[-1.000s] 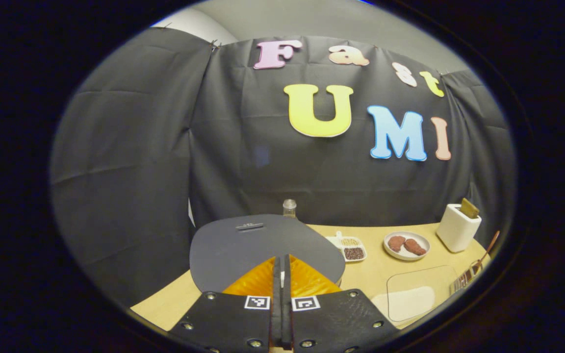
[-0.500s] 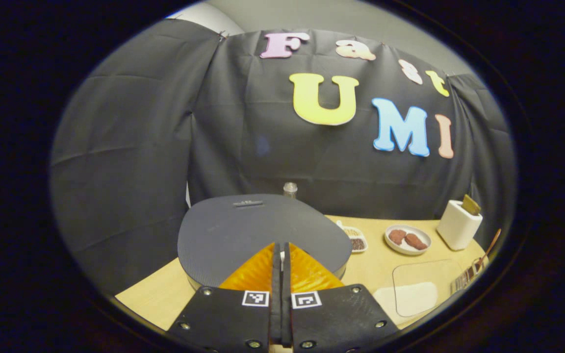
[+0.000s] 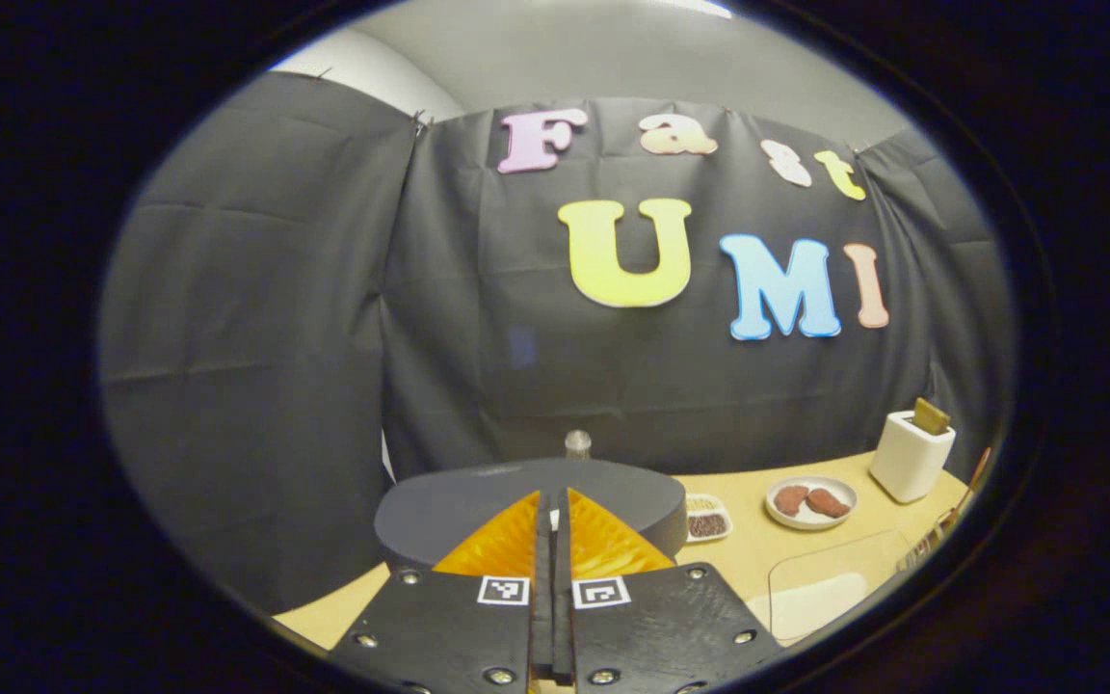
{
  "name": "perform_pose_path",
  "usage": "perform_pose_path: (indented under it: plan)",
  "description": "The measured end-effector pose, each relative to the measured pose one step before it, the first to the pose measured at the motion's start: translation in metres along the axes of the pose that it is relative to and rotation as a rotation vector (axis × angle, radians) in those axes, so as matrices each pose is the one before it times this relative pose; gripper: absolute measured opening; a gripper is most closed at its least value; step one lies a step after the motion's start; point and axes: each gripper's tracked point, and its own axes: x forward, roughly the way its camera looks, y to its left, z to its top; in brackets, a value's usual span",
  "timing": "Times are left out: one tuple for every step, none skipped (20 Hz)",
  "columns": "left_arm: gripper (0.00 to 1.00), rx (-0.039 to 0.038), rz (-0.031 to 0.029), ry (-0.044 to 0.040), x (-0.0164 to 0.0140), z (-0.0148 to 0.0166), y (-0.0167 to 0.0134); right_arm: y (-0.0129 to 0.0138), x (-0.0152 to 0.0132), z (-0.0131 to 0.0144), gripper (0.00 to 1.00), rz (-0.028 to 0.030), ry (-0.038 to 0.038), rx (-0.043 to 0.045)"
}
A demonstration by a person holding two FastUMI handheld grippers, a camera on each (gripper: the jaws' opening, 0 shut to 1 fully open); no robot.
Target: Close the left gripper, press the button to open the rice cooker; take a wooden spoon from the chopstick holder with the right hand, scoop a spoonful of rice and pour it into the rice cooker, then put the wooden spoon back into the chopstick holder.
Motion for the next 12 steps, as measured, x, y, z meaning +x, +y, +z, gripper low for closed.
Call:
perform_pose_path:
  plan:
    - [0.02,0.00782,0.01069,-0.03682,-0.00378,0.01801,0.00313,-0.00155,0.0021,-0.00303,0.98,0.00455,0.01165,0.0113]
    - [0.02,-0.00312,0.00872,-0.03466,-0.00454,0.01847,0.00344,-0.00187,0.00162,-0.00535,0.98,0.00313,0.01098,0.0087]
    - [0.02,-0.01694,-0.00018,-0.01714,-0.00541,0.01522,0.00112,-0.00229,0.00223,-0.00315,0.98,0.00138,0.0117,0.00962]
    - [0.0,-0.01699,0.00074,-0.01022,-0.00336,0.01083,-0.00005,-0.00232,0.00292,-0.00445,0.98,0.0025,0.0132,0.01036]
    - [0.0,-0.01337,0.00566,-0.0162,-0.00723,0.00913,0.00217,-0.00187,0.00385,-0.00477,0.98,0.00204,0.01353,0.01154]
    - [0.0,-0.00623,0.00282,-0.01566,-0.00725,0.00814,0.00161,-0.00228,0.00392,-0.00517,0.98,0.00176,0.01561,0.01281]
    - [0.01,0.00126,0.00284,-0.01648,-0.00676,0.00863,0.00206,-0.00239,0.00352,-0.00518,0.98,0.00341,0.01803,0.01398]
    - [0.01,0.00256,-0.00269,-0.0116,-0.00898,0.00636,-0.0008,-0.00183,0.00353,-0.00734,0.98,0.00346,0.02083,0.01333]
    - [0.0,0.00169,-0.00831,-0.00745,-0.00745,0.00661,-0.00129,-0.00441,0.00418,-0.00706,0.98,-0.00602,0.02245,0.00736]
    - [0.01,0.00372,0.00101,-0.00661,-0.00584,0.00531,-0.00024,-0.00569,0.00483,-0.0071,0.97,-0.00538,0.02111,0.00607]
    - [0.0,0.00007,-0.00022,-0.00752,-0.00691,0.00699,0.00073,-0.00378,0.00475,-0.0069,0.98,-0.00506,0.02171,0.00782]
    - [0.2,-0.00102,-0.00247,-0.01062,-0.00751,0.00606,-0.00019,-0.00441,0.00574,-0.00724,0.96,-0.00611,0.02197,0.00975]
